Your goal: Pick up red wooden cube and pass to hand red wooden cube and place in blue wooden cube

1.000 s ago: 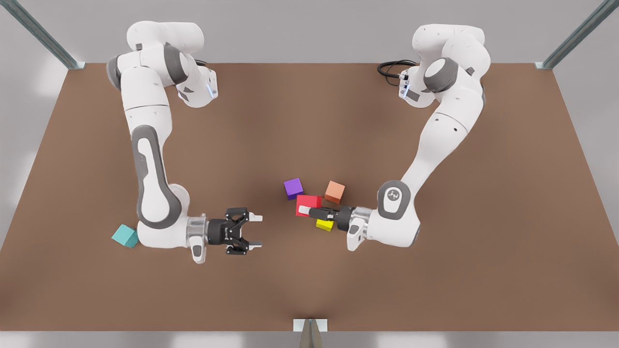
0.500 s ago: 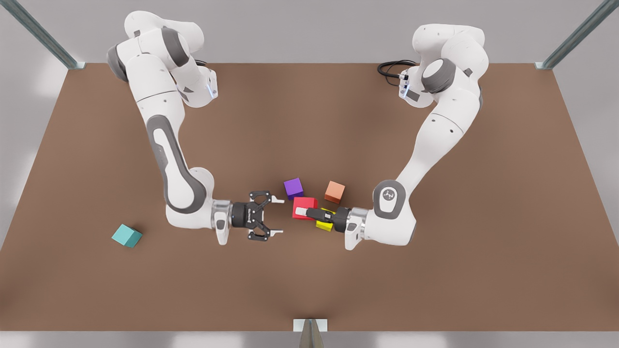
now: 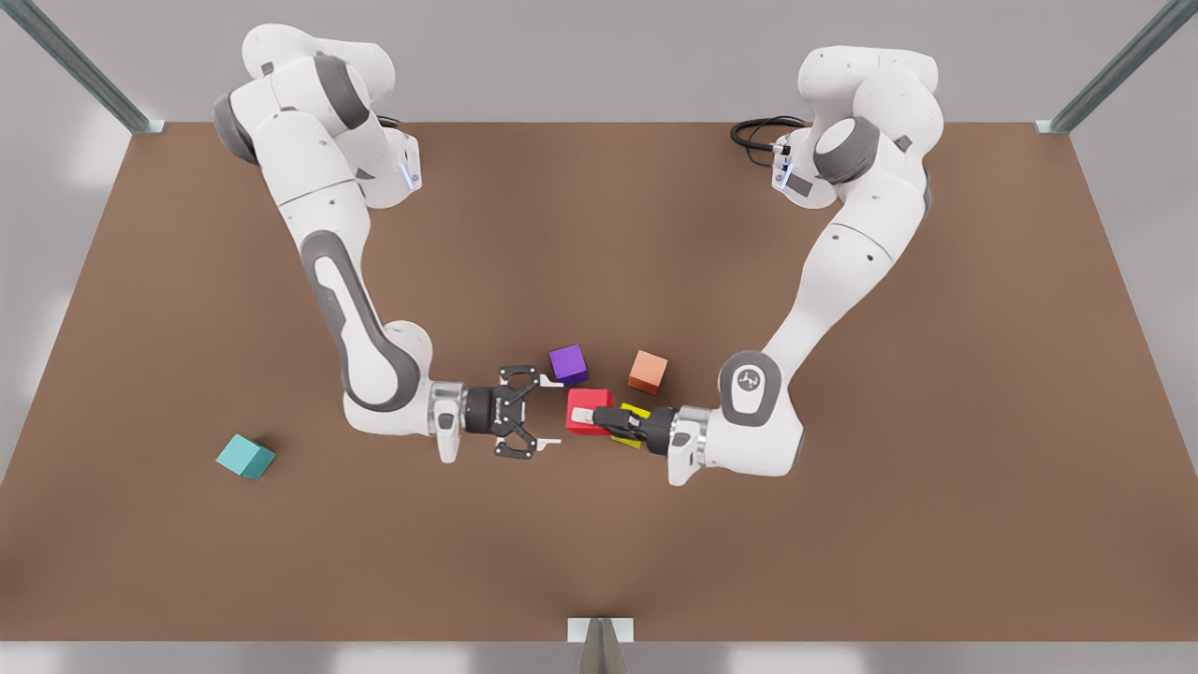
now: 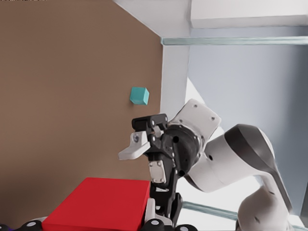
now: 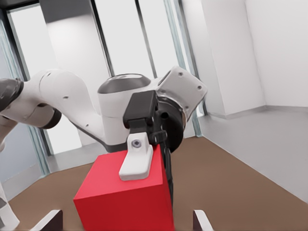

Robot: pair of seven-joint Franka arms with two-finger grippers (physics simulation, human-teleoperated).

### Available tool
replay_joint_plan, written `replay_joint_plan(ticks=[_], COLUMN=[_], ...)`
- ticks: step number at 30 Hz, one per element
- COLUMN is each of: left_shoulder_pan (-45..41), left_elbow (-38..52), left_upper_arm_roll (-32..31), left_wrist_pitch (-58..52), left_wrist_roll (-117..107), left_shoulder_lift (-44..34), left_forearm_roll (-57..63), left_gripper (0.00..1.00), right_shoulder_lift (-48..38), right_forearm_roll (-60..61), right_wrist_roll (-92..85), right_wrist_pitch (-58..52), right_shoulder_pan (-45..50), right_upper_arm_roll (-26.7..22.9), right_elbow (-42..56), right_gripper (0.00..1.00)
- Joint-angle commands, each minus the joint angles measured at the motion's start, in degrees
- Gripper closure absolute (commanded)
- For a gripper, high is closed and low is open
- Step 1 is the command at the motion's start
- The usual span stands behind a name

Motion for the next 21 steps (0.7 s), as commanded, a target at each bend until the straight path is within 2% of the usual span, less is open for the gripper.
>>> replay_joint_plan(ticks=[1,19,21], left_shoulder_pan=[-0.24,-2.61,-3.05], left_elbow=[0.07,0.51,0.51], left_upper_arm_roll=[-0.04,-0.13,-0.13], left_wrist_pitch=[0.71,4.4,5.1], left_wrist_roll=[6.73,6.55,6.46], left_shoulder_lift=[-0.1,0.42,0.34], left_forearm_roll=[-0.89,-0.89,-0.89], left_gripper=[0.46,0.46,0.46], right_shoulder_lift=[0.21,1.27,1.27], right_forearm_roll=[1.05,3.16,3.6], right_wrist_roll=[-9.72,-9.55,-9.64], right_wrist_pitch=[0.97,3.26,3.26], right_shoulder_pan=[0.35,2.99,3.34], right_upper_arm_roll=[0.06,0.15,0.14], right_elbow=[0.02,1.08,1.16], right_gripper=[0.0,0.0,0.05])
